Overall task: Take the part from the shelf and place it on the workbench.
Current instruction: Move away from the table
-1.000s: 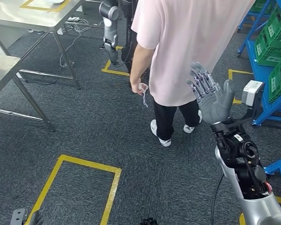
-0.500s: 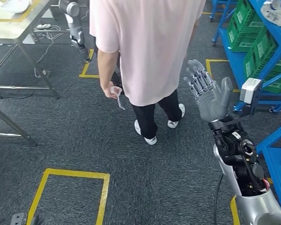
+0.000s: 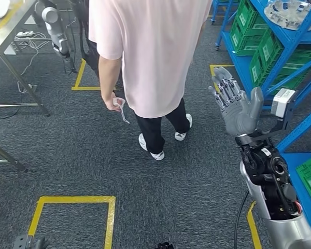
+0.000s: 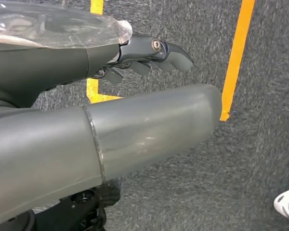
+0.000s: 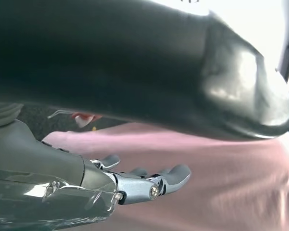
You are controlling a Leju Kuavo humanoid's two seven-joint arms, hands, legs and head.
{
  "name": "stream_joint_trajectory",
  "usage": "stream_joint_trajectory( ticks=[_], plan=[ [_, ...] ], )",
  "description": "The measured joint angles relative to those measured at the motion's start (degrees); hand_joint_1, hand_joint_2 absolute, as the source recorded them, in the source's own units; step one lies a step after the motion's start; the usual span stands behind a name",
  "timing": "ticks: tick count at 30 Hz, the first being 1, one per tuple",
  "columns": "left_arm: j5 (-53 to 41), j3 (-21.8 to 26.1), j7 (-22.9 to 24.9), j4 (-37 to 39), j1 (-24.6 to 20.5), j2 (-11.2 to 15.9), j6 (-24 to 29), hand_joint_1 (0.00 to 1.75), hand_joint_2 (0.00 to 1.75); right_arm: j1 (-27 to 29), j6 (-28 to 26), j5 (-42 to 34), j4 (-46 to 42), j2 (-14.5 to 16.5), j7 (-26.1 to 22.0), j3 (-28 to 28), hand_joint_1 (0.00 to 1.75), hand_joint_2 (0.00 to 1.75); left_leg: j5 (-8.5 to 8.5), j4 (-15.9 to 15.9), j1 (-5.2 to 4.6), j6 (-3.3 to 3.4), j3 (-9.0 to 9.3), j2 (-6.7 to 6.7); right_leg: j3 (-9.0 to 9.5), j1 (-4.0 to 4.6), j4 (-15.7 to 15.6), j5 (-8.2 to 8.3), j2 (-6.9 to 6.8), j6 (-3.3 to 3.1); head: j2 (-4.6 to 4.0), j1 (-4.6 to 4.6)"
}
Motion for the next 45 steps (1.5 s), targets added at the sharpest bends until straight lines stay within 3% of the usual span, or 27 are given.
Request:
stream_joint_trajectory(
  ticks=[1, 2, 4, 6, 8, 10, 11, 13, 14, 15, 16, 17, 19, 20, 22, 28, 31, 32, 33, 35, 37, 40, 42, 45],
  plan=[
    [-0.04, 0.01, 0.00, 0.02, 0.03, -0.01, 0.00, 0.00, 0.00, 0.10, -0.01, 0.00, -0.01, 0.00, 0.01, -0.01, 0.00, 0.00, -0.13, 0.02, 0.02, -0.08, 0.13, 0.45, 0.48, -0.13, -1.00, 1.10, -0.19, 0.07, 0.00, 0.20],
    [-0.07, 0.01, -0.01, 0.04, 0.03, -0.02, 0.00, 0.00, 0.00, 0.14, -0.01, 0.00, -0.03, 0.00, 0.01, -0.03, 0.00, 0.00, -0.30, 0.04, 0.05, -0.24, 0.37, 0.88, 2.09, -0.23, -4.23, 3.08, -0.61, 0.10, 0.00, 0.43],
    [-0.11, 0.01, -0.05, 0.06, 0.01, -0.01, 0.00, 0.00, 0.00, 0.13, -0.02, 0.00, -0.11, 0.00, 0.02, -0.05, 0.00, 0.00, -0.74, 0.13, -0.05, -0.74, 0.86, 1.66, 6.17, -0.01, -12.50, 6.42, -2.69, 0.01, 0.00, 0.94],
    [-0.12, 0.01, -0.09, 0.08, 0.02, 0.08, 0.00, 0.00, 0.00, 0.18, -0.05, 0.00, -0.20, 0.00, 0.07, -0.06, 0.00, 0.00, -1.03, 0.18, -0.32, -1.23, 1.07, 2.42, 7.89, 0.40, -16.40, 7.21, -3.95, -0.61, 0.00, 1.06],
    [-0.13, 0.01, -0.11, 0.09, 0.01, 0.10, 0.00, 0.00, 0.00, 0.34, -0.09, 0.00, -0.29, 0.00, 0.11, -0.08, 0.00, 0.00, -1.19, 0.10, -0.36, -1.70, 1.25, 3.42, 7.83, 0.66, -16.62, 7.20, -2.99, -1.50, 0.00, 0.70],
    [-0.15, 0.00, -0.11, 0.10, -0.04, 0.05, -0.01, 0.00, 0.00, 0.36, -0.09, 0.00, -0.55, 0.00, 0.09, -0.10, 0.00, 0.00, -2.47, 1.56, -0.10, -2.22, 0.90, 2.69, 7.99, 0.67, -16.89, 7.36, -1.93, -2.28, 0.00, 0.32],
    [-0.17, -0.01, -0.12, 0.10, -0.04, 0.03, -0.02, 0.00, 0.00, 0.29, -0.09, 0.00, -0.68, 0.00, 0.08, -0.10, 0.00, 0.00, -3.96, 4.05, 0.02, -2.39, -0.18, 1.63, 8.09, 0.60, -17.02, 7.45, -1.46, -2.68, 0.00, 0.08],
    [-0.20, -0.02, -0.13, 0.14, 0.11, 0.01, -0.04, 0.00, 0.00, 0.27, -0.08, 0.00, -0.81, 0.01, 0.10, -0.07, 0.00, 0.00, -7.71, 12.15, 0.08, -2.45, -4.20, -0.54, 8.06, 0.62, -17.06, 7.50, -0.51, -3.25, 0.00, -0.67],
    [-0.18, -0.02, -0.13, 0.17, 0.24, 0.02, -0.03, 0.00, 0.00, 0.34, -0.08, 0.00, -0.81, 0.01, 0.13, -0.06, 0.00, 0.00, -8.95, 16.00, 0.07, -2.42, -6.31, -0.95, 8.03, 0.69, -17.06, 7.50, 0.05, -3.37, 0.00, -0.98],
    [-0.14, -0.01, -0.14, 0.22, 0.37, 0.03, -0.01, 0.00, 0.00, 0.43, -0.08, 0.00, -0.81, 0.01, 0.18, -0.05, 0.00, 0.00, -9.12, 18.06, 0.06, -2.35, -7.66, -1.13, 8.04, 0.76, -17.06, 7.50, 0.65, -3.42, 0.00, -1.22],
    [-0.05, -0.01, -0.17, 0.26, 0.46, 0.03, 0.03, 0.00, 0.00, 0.47, -0.09, 0.02, -0.81, 0.00, 0.22, -0.04, 0.00, 0.00, -8.16, 17.84, 0.06, -2.21, -7.94, -1.22, 8.08, 0.82, -17.05, 7.50, 1.26, -3.42, 0.00, -1.41],
    [0.04, -0.01, -0.23, 0.28, 0.49, 0.05, 0.08, 0.00, 0.00, 0.47, -0.09, 0.09, -0.81, 0.00, 0.28, -0.04, 0.00, 0.00, -6.22, 15.20, 0.06, -1.99, -7.02, -1.37, 8.15, 0.85, -17.05, 7.50, 1.88, -3.42, 0.00, -1.53],
    [0.21, -0.02, -0.40, 0.31, 0.48, 0.18, 0.13, 0.00, 0.00, 0.39, -0.09, 0.39, -0.81, 0.01, 0.36, -0.02, 0.00, 0.00, -1.99, 6.64, 0.04, -1.44, -3.32, -2.90, 8.23, 0.93, -16.99, 7.46, 2.94, -3.33, 0.00, -1.74],
    [0.26, -0.02, -0.49, 0.31, 0.46, 0.28, 0.13, 0.00, 0.00, 0.32, -0.09, 0.54, -0.80, 0.02, 0.40, -0.01, 0.00, 0.00, -0.72, 3.28, 0.00, -1.29, -1.82, -3.59, 8.17, 0.96, -16.93, 7.46, 3.45, -3.16, 0.00, -1.76],
    [0.32, -0.02, -0.64, 0.31, 0.45, 0.46, 0.13, 0.00, 0.00, 0.17, -0.09, 0.66, -0.79, 0.02, 0.45, 0.02, 0.00, 0.00, -0.18, 0.71, -0.17, -1.18, -0.72, -4.27, 7.94, 0.95, -16.87, 7.48, 4.19, -2.71, 0.00, -1.72],
    [0.33, -0.01, -0.76, 0.31, 0.41, 0.48, 0.13, 0.00, 0.00, 0.09, -0.10, 0.66, -0.80, 0.02, 0.48, 0.01, 0.00, 0.00, 0.00, 0.42, -0.23, -0.89, -0.54, -3.45, 7.81, 0.76, -17.00, 7.57, 4.85, -2.06, 0.00, -1.71],
    [0.34, -0.01, -0.90, 0.33, 0.53, 0.44, 0.13, 0.00, 0.00, -0.06, -0.10, 0.66, -0.71, 0.02, 0.51, -0.01, 0.00, 0.00, 0.26, -0.45, -0.06, -0.05, 0.09, -0.92, 1.69, 0.16, -3.47, 1.21, 1.27, -0.65, 0.00, -0.65],
    [0.34, 0.00, -0.92, 0.34, 0.59, 0.43, 0.13, 0.00, 0.00, -0.10, -0.10, 0.66, -0.67, 0.02, 0.52, 0.00, 0.00, 0.00, 0.17, -0.53, -0.06, 0.00, 0.27, -0.08, 0.14, -0.18, 0.08, -0.12, -0.12, -0.27, 0.00, -0.18],
    [0.34, 0.00, -0.92, 0.35, 0.62, 0.40, 0.12, 0.00, 0.00, -0.11, -0.10, 0.66, -0.64, 0.02, 0.54, 0.01, 0.00, 0.00, 0.04, -0.51, -0.01, -0.15, 0.44, 0.36, 1.13, -0.40, -1.89, 1.40, -0.37, -0.09, 0.00, 0.05],
    [0.36, 0.01, -0.92, 0.36, 0.62, 0.41, 0.10, 0.00, 0.00, -0.16, -0.10, 0.66, -0.63, 0.02, 0.55, 0.00, 0.00, 0.00, -0.33, -0.48, 0.07, -0.63, 0.97, 1.07, 5.46, -0.48, -10.28, 5.30, -1.80, 0.16, 0.00, 0.31],
    [0.44, 0.00, -0.92, 0.37, 0.62, 0.52, 0.08, 0.00, 0.00, -0.20, -0.15, 0.76, -0.64, 0.02, 0.59, 0.03, 0.00, 0.00, -0.69, -0.33, -0.08, -1.22, 1.28, 1.71, 8.29, -0.11, -15.99, 6.93, -3.10, -0.21, 0.00, 0.25],
    [0.51, 0.00, -0.93, 0.37, 0.57, 0.57, 0.08, 0.00, 0.00, -0.18, -0.40, 1.03, -0.70, 0.02, 0.62, 0.08, 0.00, 0.00, -1.02, -0.31, -0.07, -2.09, 1.47, 2.85, 8.52, 0.35, -17.05, 6.93, -2.27, -1.49, 0.00, -0.25],
    [0.50, -0.01, -0.94, 0.37, 0.47, 0.52, 0.09, 0.00, 0.00, -0.35, -0.43, 1.43, -0.80, 0.05, 0.51, 0.07, 0.00, 0.00, -2.71, 1.98, 0.16, -2.58, 0.66, 1.87, 8.76, 0.23, -17.44, 7.19, -1.41, -2.28, 0.00, -0.59],
    [0.48, -0.01, -0.86, 0.40, 0.54, 0.50, 0.10, 0.00, 0.00, -0.37, -0.29, 2.13, -0.83, 0.31, 0.44, 0.07, 0.00, 0.00, -8.12, 13.68, 0.20, -2.80, -5.16, -0.80, 8.78, 0.25, -17.64, 7.36, -0.15, -3.01, 0.00, -1.51]
  ],
)
